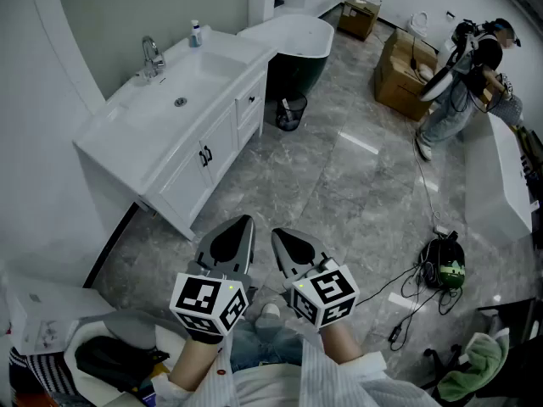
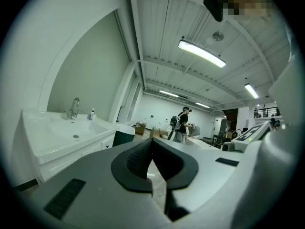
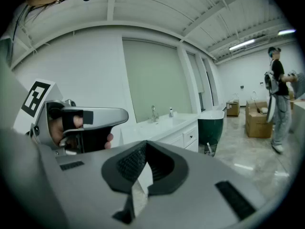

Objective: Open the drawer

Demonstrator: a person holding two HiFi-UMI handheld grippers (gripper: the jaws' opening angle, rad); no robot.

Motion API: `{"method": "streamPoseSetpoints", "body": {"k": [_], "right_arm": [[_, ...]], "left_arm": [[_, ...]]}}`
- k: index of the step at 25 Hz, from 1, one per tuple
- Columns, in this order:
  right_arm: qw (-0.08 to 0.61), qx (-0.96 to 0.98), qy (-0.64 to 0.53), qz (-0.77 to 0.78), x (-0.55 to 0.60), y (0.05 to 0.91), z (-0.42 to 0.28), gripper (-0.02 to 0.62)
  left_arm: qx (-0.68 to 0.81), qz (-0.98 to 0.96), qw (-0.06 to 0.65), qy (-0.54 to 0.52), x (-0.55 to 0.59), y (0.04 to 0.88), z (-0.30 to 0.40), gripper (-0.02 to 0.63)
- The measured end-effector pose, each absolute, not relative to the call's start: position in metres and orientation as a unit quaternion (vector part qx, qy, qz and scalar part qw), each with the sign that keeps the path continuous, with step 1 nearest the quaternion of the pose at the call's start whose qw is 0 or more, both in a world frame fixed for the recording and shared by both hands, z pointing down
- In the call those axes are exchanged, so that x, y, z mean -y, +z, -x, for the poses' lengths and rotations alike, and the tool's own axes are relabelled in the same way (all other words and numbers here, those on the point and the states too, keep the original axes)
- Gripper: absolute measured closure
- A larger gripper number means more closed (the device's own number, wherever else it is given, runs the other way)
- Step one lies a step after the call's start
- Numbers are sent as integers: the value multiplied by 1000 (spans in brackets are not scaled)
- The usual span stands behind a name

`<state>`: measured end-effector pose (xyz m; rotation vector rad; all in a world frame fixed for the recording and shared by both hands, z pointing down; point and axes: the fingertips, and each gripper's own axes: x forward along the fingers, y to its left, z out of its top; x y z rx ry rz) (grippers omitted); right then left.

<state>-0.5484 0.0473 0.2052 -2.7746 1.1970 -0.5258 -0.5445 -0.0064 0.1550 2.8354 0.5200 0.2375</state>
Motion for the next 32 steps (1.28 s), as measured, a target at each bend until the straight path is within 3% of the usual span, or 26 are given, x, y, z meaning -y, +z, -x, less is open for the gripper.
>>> {"method": "streamPoseSetpoints", "body": {"k": [22,32], "right_arm": [[59,-399,-185,896,-91,223,545,586],[63,-386,-202,898,-83,243,476,586]], "left_arm": [[-172,-975,111,87,-39,165,543,591],[-177,-973,114,98,-26,181,471,591]]}}
